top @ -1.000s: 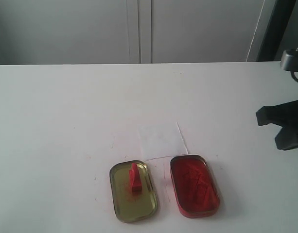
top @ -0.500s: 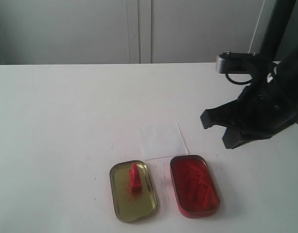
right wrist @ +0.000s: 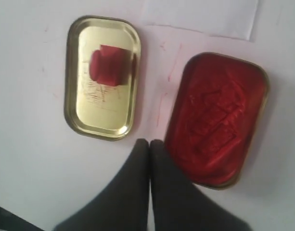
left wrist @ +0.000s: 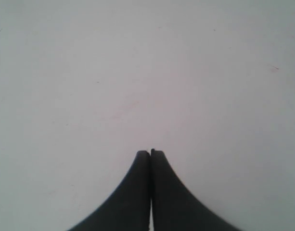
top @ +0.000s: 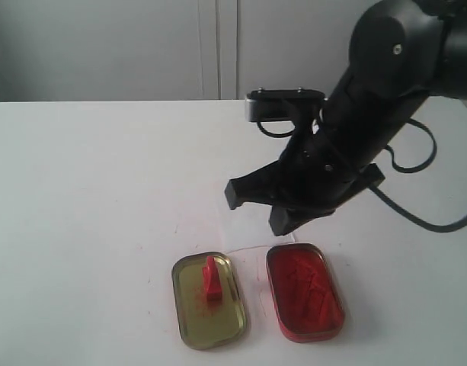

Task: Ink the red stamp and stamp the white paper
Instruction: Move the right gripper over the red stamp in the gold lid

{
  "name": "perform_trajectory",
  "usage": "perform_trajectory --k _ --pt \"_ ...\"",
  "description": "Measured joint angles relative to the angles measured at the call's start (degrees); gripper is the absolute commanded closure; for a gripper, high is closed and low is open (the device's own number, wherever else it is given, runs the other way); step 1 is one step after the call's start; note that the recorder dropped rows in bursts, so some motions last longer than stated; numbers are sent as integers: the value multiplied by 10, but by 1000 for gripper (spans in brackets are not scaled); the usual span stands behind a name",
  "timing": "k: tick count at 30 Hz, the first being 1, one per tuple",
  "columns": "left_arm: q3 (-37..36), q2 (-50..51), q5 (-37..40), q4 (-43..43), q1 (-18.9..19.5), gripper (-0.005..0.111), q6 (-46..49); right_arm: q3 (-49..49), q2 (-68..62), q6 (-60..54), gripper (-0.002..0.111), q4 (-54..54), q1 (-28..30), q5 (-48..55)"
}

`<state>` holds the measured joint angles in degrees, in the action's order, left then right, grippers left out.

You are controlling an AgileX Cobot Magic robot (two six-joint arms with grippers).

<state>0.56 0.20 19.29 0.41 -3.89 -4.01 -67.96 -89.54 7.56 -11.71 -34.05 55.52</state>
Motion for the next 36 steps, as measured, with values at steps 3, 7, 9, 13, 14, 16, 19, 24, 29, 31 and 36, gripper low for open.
perform_trajectory --k 3,7,9,13,14,16,19,24,29,31,36 --pt "0 0 0 0 0 107 0 -21 -20 10 108 0 -23 -2" --pt "0 0 0 0 0 107 0 -42 -49 23 108 0 -52 -2" --pt "0 0 0 0 0 107 0 -53 -63 28 108 0 -66 -2" --pt "0 0 0 0 0 107 0 -74 -88 51 108 6 -91 -3" --pt "0 0 0 0 0 107 0 -79 -95 58 108 11 -98 -3" --pt "0 0 0 0 0 107 0 -90 -111 71 108 26 -113 -3" --pt "0 0 0 0 0 107 0 -110 -134 98 108 56 -132 -1" --pt "0 0 0 0 0 107 0 -146 -171 149 108 111 -154 13" --pt "0 0 0 0 0 107 0 -159 -197 185 108 142 -158 27" --pt "0 0 0 0 0 107 0 -159 -201 198 105 149 -159 28" --pt "0 0 0 0 0 107 0 -159 -201 238 85 180 -159 32"
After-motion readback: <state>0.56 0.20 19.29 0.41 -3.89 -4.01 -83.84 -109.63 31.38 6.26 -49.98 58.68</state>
